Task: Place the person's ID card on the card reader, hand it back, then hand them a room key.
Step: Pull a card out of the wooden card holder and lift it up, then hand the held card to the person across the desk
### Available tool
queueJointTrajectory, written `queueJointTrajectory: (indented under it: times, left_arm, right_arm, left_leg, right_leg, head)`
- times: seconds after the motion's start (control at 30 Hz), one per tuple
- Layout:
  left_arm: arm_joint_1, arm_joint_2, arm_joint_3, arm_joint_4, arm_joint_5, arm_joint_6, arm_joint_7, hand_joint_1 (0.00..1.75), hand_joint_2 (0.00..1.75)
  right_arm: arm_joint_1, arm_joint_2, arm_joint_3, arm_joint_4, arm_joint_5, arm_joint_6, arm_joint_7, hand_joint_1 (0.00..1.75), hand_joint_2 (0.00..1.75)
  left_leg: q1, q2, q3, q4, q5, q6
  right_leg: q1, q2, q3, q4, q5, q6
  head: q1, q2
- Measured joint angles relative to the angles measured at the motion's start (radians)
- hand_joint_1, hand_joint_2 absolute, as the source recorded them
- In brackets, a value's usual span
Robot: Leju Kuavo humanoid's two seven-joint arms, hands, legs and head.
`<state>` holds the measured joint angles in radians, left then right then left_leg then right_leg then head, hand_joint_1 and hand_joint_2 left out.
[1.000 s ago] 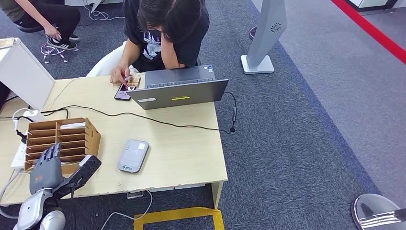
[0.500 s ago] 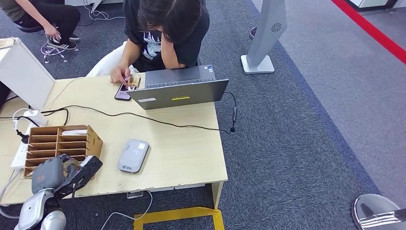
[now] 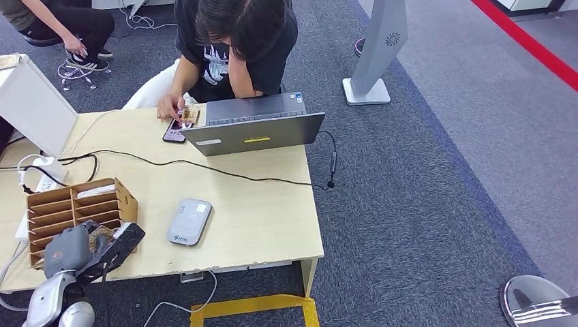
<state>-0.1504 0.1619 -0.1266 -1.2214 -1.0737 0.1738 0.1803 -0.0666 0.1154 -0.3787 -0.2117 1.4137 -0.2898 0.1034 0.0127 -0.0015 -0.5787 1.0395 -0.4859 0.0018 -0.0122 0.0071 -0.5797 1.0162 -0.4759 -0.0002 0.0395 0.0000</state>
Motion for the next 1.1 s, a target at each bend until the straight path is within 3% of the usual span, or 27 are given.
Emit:
queueJointTrajectory:
  times: [0.2,0.57,0.87,1.0,1.1]
  left_arm:
    - [0.022,0.000,0.004,-0.074,0.021,0.057,-0.042,1.75,1.75]
    - [0.044,0.001,0.008,-0.331,0.048,0.229,-0.129,1.75,1.75]
    - [0.048,0.002,0.019,-0.413,0.005,0.300,-0.155,1.75,1.75]
    - [0.019,0.021,0.027,-0.430,-0.084,0.305,-0.126,1.75,1.75]
    - [-0.046,0.051,0.042,-0.384,-0.137,0.291,-0.101,1.75,1.75]
  right_arm:
    - [0.007,-0.005,-0.005,0.000,-0.003,-0.011,-0.004,0.00,1.75]
    - [0.020,-0.006,-0.026,0.000,-0.009,-0.029,-0.009,0.00,1.75]
    - [0.022,-0.006,-0.031,0.000,-0.003,-0.031,-0.008,0.00,1.75]
    - [0.022,-0.006,-0.032,0.000,0.012,-0.031,-0.009,0.00,1.75]
    - [0.018,-0.006,-0.032,0.000,0.024,-0.020,-0.009,0.00,1.75]
  left_leg:
    - [0.000,-0.001,-0.001,0.000,0.000,0.000]
    - [0.000,-0.001,-0.001,0.000,0.000,0.000]
    - [0.000,0.000,0.000,0.000,0.000,0.000]
    - [0.000,-0.001,0.000,0.000,0.000,0.000]
    - [0.000,-0.001,0.000,0.000,0.001,0.000]
  right_leg:
    - [0.000,-0.001,0.000,0.000,0.000,0.000]
    - [0.000,-0.001,0.000,0.000,0.000,0.000]
    - [0.000,-0.001,0.000,0.000,0.000,0.000]
    - [0.000,-0.001,0.000,0.000,0.000,0.000]
    - [0.000,-0.001,0.000,0.000,0.000,0.000]
  head:
    - [0.000,0.000]
    - [0.000,0.000]
    - [0.000,0.000]
    - [0.000,0.000]
    - [0.000,0.000]
